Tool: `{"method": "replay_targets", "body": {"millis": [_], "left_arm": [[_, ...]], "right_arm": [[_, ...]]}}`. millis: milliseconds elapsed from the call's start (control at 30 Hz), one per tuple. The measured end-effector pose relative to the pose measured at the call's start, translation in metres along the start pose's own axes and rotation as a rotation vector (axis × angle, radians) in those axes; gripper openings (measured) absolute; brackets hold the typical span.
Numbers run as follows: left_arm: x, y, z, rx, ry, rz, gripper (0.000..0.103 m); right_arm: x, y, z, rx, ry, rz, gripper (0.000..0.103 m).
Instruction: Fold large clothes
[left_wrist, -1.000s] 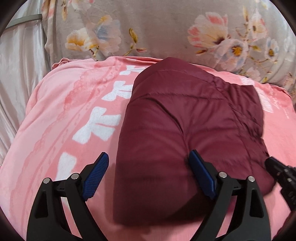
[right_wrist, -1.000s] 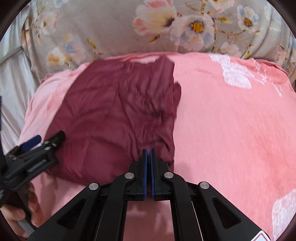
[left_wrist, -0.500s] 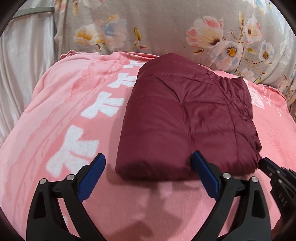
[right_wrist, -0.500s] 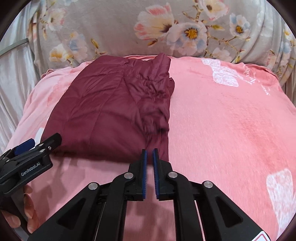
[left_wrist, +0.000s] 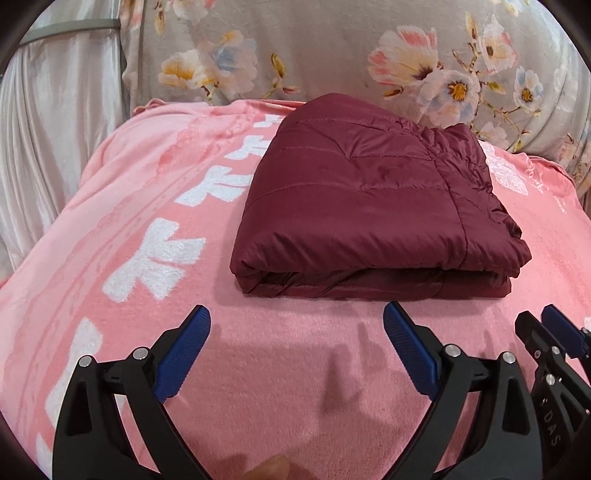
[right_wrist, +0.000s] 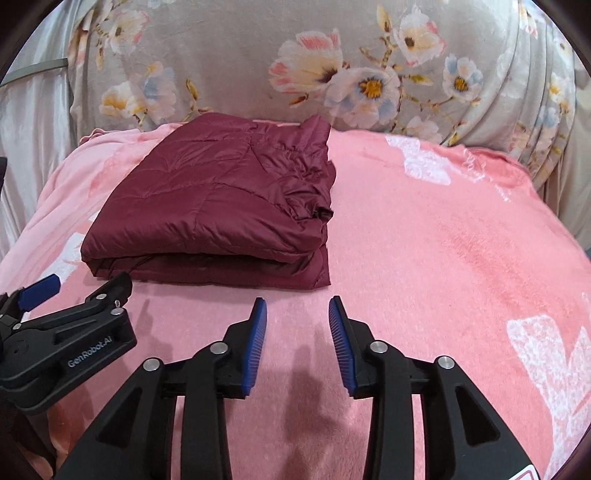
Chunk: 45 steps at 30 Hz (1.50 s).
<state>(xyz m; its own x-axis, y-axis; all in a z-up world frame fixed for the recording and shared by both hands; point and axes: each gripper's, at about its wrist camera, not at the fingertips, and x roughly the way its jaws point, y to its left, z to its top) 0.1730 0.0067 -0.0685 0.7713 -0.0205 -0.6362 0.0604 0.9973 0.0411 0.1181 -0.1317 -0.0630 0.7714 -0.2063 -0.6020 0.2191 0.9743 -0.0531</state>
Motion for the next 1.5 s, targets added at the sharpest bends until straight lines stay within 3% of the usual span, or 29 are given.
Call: {"method": "replay_targets", "body": {"millis": [267, 1500], "left_arm": [[-0.0044, -0.0035, -0.0019, 0.017, -0.028, 0.032, 0.092], [-0.0058, -0.0110, -0.0037, 0.054, -0.031, 0.030, 0.092]], "right_arm": [[-0.0015, 0.0058, -0.0015, -0.027, -0.011, -0.012, 0.041], [0.0039, 0.0081, -0.0024, -0.039, 0.011, -0.001, 0.041]]}}
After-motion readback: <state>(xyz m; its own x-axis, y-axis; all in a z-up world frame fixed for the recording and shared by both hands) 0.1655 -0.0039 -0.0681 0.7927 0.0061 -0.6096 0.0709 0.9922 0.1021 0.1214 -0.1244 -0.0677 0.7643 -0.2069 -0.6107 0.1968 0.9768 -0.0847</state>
